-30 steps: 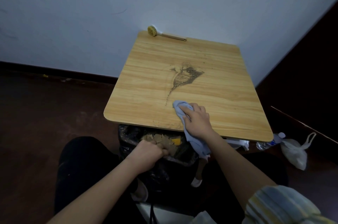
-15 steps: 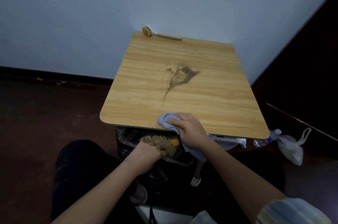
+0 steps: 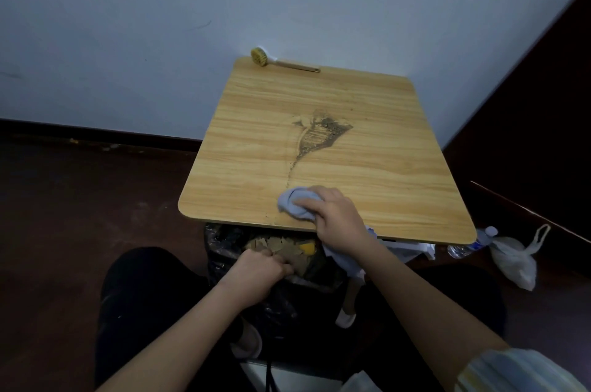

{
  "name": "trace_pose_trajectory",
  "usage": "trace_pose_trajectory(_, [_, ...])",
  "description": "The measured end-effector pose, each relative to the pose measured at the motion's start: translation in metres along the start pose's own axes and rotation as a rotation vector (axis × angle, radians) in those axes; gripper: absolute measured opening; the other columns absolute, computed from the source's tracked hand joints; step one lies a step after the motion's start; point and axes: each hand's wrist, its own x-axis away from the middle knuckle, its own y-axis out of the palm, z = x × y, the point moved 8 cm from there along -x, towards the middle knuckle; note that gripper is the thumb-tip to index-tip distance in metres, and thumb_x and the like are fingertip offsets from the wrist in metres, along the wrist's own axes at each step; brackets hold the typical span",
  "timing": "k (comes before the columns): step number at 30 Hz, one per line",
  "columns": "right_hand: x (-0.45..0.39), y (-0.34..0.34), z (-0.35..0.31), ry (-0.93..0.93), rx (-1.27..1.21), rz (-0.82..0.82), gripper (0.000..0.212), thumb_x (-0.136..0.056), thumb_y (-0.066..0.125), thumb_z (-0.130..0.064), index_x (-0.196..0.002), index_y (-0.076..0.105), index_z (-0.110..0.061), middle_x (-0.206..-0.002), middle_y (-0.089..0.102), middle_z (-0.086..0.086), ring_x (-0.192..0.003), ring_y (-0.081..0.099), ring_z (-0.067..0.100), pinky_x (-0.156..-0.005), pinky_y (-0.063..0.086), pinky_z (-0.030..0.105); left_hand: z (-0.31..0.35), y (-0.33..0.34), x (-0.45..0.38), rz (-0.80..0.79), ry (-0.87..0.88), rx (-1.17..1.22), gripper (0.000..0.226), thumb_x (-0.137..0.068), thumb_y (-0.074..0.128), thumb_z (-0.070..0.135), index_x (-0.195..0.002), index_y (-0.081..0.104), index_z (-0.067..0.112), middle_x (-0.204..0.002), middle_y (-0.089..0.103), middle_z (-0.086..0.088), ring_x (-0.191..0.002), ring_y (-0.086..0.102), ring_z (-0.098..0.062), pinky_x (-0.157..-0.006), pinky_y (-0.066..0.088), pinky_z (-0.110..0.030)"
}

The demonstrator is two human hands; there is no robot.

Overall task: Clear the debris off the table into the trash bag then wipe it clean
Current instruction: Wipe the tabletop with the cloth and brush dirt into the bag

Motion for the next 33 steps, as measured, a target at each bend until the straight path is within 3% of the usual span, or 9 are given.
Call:
trace_pose_trajectory(4, [-0.005,0.004,0.032,0.3,0.032,0.03,0.046,-0.094,0.043,-0.009,-0.134,0.052,-0.028,-0.133,0.043,0.007,-0.116,0.038,0.031,-0.086,0.038,0.038,-0.002,0.001,0.001,0.007,0.0,0.003,0.036,-0.093,0.041,0.013,-0.125,0.05,0.026,-0.125,0.053,-0.002,-0.114,0.051,-0.028,-0.072,0.04,-0.033])
trace_pose_trajectory(6, [-0.002,0.013,0.036,0.357,0.031,0.024,0.047,-0.093,0.042,-0.009,-0.135,0.05,-0.029,-0.132,0.042,0.007,-0.116,0.036,0.03,-0.083,0.035,0.037,-0.002,0.003,0.0,0.011,0.001,0.001,0.037,-0.093,0.041,0.013,-0.127,0.049,0.026,-0.125,0.053,-0.002,-0.114,0.051,-0.028,-0.071,0.04,-0.034])
trace_pose_trajectory(15, [-0.014,0.032,0.006,0.166,0.002,-0.02,0.044,-0.095,0.042,-0.014,-0.133,0.054,-0.033,-0.129,0.044,0.005,-0.112,0.037,0.028,-0.077,0.024,0.033,-0.003,0.006,-0.002,0.012,0.0,0.008,0.036,-0.093,0.04,0.015,-0.126,0.049,0.027,-0.127,0.052,-0.002,-0.115,0.051,-0.027,-0.074,0.042,-0.033])
trace_pose_trajectory(22, [-0.022,0.039,-0.015,0.072,-0.049,-0.077,0.043,-0.098,0.041,-0.013,-0.134,0.054,-0.032,-0.126,0.045,0.005,-0.112,0.036,0.028,-0.079,0.025,0.035,-0.003,0.005,0.0,0.01,-0.003,0.0,0.035,-0.093,0.042,0.013,-0.125,0.05,0.026,-0.124,0.054,-0.002,-0.112,0.053,-0.028,-0.072,0.043,-0.034])
trace_pose_trajectory(33, [-0.017,0.038,-0.029,-0.03,-0.12,-0.169,0.042,-0.097,0.044,-0.005,-0.124,0.063,-0.031,-0.12,0.048,0.003,-0.109,0.038,0.028,-0.083,0.033,0.041,-0.003,-0.001,0.003,0.002,-0.011,-0.016,0.036,-0.093,0.04,0.012,-0.125,0.051,0.025,-0.124,0.054,-0.002,-0.111,0.053,-0.027,-0.067,0.032,-0.029])
